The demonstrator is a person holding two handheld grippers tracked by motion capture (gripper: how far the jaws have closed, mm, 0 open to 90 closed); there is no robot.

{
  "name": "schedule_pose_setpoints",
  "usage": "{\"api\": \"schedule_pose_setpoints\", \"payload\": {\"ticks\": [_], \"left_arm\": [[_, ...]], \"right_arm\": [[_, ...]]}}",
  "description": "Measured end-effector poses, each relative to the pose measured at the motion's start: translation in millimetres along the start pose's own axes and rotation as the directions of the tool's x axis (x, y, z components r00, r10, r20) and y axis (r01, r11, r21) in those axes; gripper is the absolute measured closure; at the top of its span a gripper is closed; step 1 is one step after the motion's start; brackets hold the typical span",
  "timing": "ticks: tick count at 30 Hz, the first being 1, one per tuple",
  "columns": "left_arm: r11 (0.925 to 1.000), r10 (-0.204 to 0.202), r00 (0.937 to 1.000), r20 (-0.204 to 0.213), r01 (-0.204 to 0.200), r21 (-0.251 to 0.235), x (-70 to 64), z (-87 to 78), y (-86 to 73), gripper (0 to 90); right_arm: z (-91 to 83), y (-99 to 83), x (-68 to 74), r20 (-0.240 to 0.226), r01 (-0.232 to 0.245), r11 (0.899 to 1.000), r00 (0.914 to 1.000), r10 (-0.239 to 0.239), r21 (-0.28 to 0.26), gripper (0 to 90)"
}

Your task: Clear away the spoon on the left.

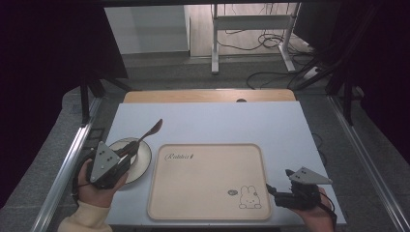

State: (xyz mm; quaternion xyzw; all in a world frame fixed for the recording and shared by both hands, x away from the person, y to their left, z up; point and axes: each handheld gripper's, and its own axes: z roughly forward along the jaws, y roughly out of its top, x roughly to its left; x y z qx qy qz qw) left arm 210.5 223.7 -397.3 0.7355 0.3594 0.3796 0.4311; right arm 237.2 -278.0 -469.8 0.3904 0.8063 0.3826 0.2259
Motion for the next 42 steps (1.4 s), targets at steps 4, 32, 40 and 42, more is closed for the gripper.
{"api": "schedule_pose_setpoints", "payload": {"ticks": [4,32,40,42], "left_arm": [[0.9999,0.011,0.9999,0.013,-0.011,0.006,-4.3,4.2,1.6,85.2],[0.9960,0.043,0.9946,0.095,-0.050,0.074,-31.4,29.4,-8.4,85.3],[0.9933,0.048,0.9922,0.115,-0.059,0.099,-37.4,35.6,-15.2,85.2],[0.9924,0.051,0.9913,0.121,-0.064,0.105,-39.4,37.1,-16.5,85.2]], "right_arm": [[0.0,0.0,0.1,-0.001,-0.001,1.000,1.0000,0.001,0.000,16.2],[0.3,-0.7,-0.1,-0.001,0.002,1.000,1.0000,-0.002,0.001,16.2],[0.8,-1.1,-0.2,-0.003,0.003,1.000,1.0000,-0.003,0.004,16.2],[0.8,-1.2,-0.1,-0.003,0.004,1.000,1.0000,-0.004,0.005,16.2]]}}
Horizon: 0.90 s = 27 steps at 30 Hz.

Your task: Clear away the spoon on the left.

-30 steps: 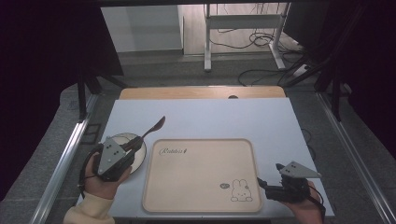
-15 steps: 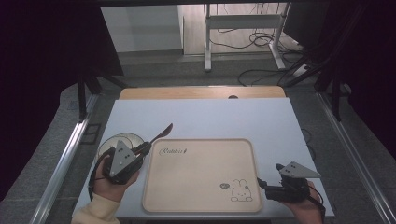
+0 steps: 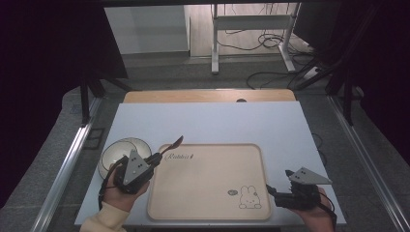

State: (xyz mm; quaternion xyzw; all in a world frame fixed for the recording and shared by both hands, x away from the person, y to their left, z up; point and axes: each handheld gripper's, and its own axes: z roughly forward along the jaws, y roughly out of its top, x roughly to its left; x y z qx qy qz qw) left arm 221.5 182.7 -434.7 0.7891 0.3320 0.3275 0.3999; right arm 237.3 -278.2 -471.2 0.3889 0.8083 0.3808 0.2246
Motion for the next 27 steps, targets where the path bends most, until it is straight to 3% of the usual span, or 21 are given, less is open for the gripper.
{"api": "schedule_pose_setpoints", "payload": {"ticks": [27], "left_arm": [[0.9982,0.012,0.9995,0.029,-0.013,0.059,-9.5,13.3,-14.2,85.2]], "right_arm": [[0.6,-0.2,1.2,-0.007,0.008,1.000,0.9999,-0.008,0.004,16.3]]}}
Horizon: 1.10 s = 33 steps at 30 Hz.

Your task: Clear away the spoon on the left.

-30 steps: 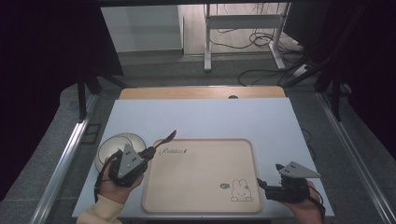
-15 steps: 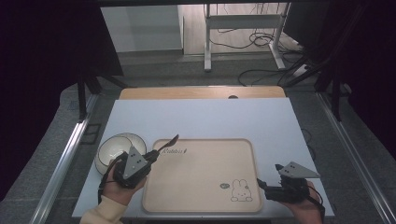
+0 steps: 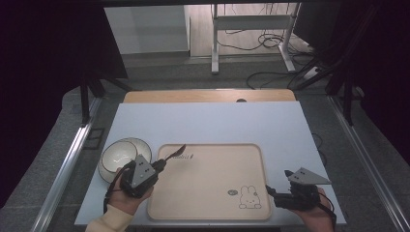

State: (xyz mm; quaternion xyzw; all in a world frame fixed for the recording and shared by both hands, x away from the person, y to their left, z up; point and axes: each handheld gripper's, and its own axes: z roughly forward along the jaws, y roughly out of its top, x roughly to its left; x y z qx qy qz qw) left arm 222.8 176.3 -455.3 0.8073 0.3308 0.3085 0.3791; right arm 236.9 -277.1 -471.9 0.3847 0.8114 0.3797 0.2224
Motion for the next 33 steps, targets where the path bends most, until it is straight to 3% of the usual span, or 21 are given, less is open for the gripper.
{"api": "schedule_pose_setpoints", "payload": {"ticks": [5,33], "left_arm": [[0.9999,-0.005,1.0000,0.004,0.005,0.010,-0.3,2.5,-2.4,85.2],[0.9953,0.048,0.9987,0.018,-0.049,0.084,-10.7,19.8,-11.9,85.1]], "right_arm": [[0.2,-0.1,0.0,0.000,-0.001,1.000,1.0000,0.001,0.001,16.3],[0.6,-0.3,0.5,-0.005,0.002,1.000,1.0000,-0.002,0.005,16.3]]}}
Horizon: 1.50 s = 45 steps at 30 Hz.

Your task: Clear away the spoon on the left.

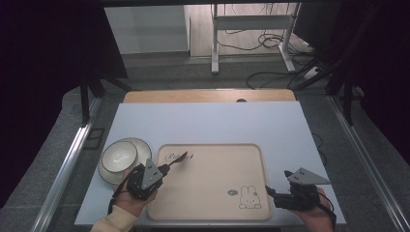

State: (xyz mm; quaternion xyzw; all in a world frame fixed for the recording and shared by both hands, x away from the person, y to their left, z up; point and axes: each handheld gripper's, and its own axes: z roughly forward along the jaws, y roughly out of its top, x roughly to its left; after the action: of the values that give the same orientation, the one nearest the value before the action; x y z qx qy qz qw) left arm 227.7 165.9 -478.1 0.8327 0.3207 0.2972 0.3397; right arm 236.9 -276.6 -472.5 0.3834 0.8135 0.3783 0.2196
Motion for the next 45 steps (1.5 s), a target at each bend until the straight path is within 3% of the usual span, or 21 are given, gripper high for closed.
{"api": "schedule_pose_setpoints", "payload": {"ticks": [22,30,36,45], "left_arm": [[0.9997,0.018,0.9998,-0.011,-0.018,0.019,-4.5,6.5,-2.7,84.9],[0.9986,0.042,0.9991,-0.010,-0.041,0.033,-9.4,9.4,-3.7,84.0],[0.9971,0.044,0.9989,0.017,-0.045,0.061,-12.9,12.9,-5.9,75.2],[0.9918,0.035,0.9951,0.093,-0.046,0.119,-20.5,18.5,-7.6,64.9]], "right_arm": [[0.4,-0.4,0.1,-0.001,0.002,1.000,1.0000,-0.002,0.002,16.2],[0.3,-0.4,0.4,0.000,0.004,1.000,1.0000,-0.004,0.002,16.2],[0.4,-0.7,0.0,0.000,0.004,1.000,1.0000,-0.004,0.002,16.2],[0.7,-0.8,0.6,-0.001,0.008,1.000,1.0000,-0.008,0.005,16.2]]}}
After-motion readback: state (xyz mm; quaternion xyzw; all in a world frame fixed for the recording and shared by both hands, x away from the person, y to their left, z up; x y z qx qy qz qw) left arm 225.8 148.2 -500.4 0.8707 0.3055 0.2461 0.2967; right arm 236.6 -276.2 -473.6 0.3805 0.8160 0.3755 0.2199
